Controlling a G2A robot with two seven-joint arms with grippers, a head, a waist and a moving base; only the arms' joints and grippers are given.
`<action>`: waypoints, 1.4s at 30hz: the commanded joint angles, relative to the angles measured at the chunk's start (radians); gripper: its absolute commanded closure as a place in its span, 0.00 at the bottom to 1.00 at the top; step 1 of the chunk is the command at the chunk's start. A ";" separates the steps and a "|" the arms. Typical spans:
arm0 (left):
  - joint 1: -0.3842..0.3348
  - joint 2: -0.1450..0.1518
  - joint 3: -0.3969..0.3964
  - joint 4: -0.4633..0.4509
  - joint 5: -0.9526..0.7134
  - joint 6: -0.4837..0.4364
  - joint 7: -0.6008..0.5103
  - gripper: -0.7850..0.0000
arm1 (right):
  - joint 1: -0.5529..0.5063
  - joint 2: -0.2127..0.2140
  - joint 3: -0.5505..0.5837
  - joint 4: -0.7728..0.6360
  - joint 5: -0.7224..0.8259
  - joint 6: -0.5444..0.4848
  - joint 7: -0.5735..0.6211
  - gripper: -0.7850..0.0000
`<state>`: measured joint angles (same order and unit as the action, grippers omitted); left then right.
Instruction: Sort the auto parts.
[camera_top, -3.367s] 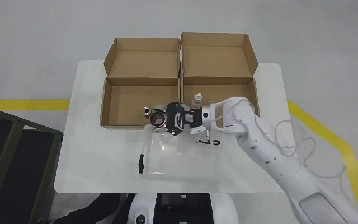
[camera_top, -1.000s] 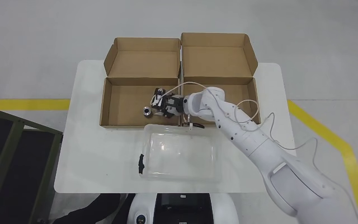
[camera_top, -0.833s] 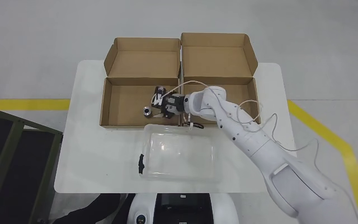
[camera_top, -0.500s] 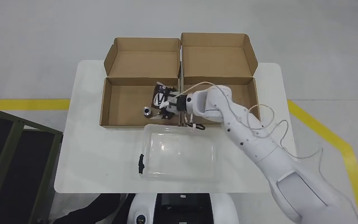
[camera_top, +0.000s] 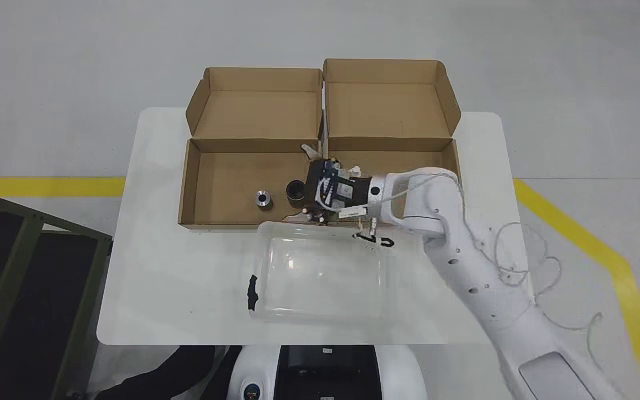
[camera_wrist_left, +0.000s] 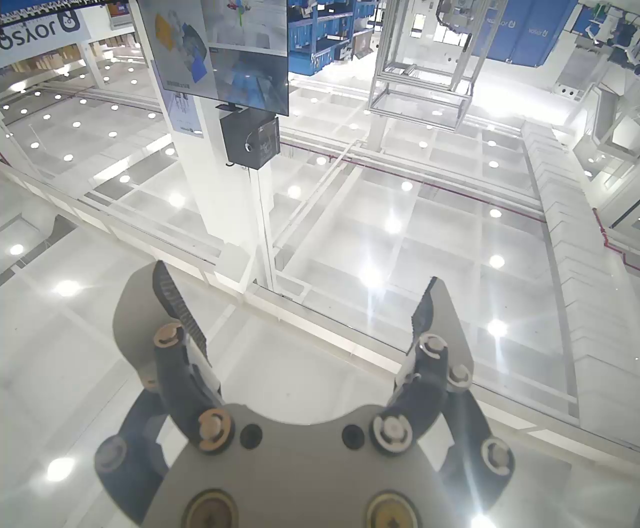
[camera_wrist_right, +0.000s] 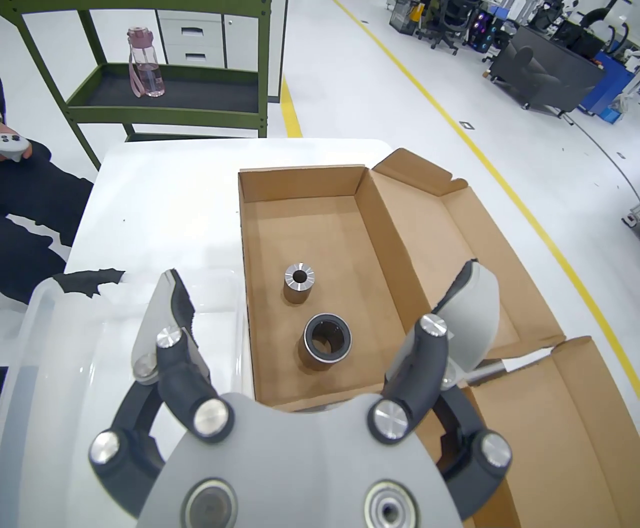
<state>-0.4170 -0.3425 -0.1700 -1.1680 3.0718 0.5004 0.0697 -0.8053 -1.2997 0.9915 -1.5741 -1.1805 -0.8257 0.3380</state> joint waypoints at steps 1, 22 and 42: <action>0.000 0.000 0.000 0.000 0.000 0.000 0.000 0.00 | -0.035 0.011 0.038 -0.027 -0.002 -0.009 0.000 0.00; 0.000 0.000 0.000 0.000 0.000 0.000 0.000 0.00 | -0.287 0.097 0.378 -0.093 -0.094 -0.094 -0.212 0.00; 0.000 0.000 0.000 0.000 0.000 0.000 0.000 0.00 | -0.547 0.154 0.672 -0.137 -0.194 -0.074 -0.463 0.00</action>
<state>-0.4170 -0.3425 -0.1700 -1.1680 3.0718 0.5004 0.0697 -1.3360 -1.1473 1.6528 -1.7050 -1.3700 -0.8985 -0.1153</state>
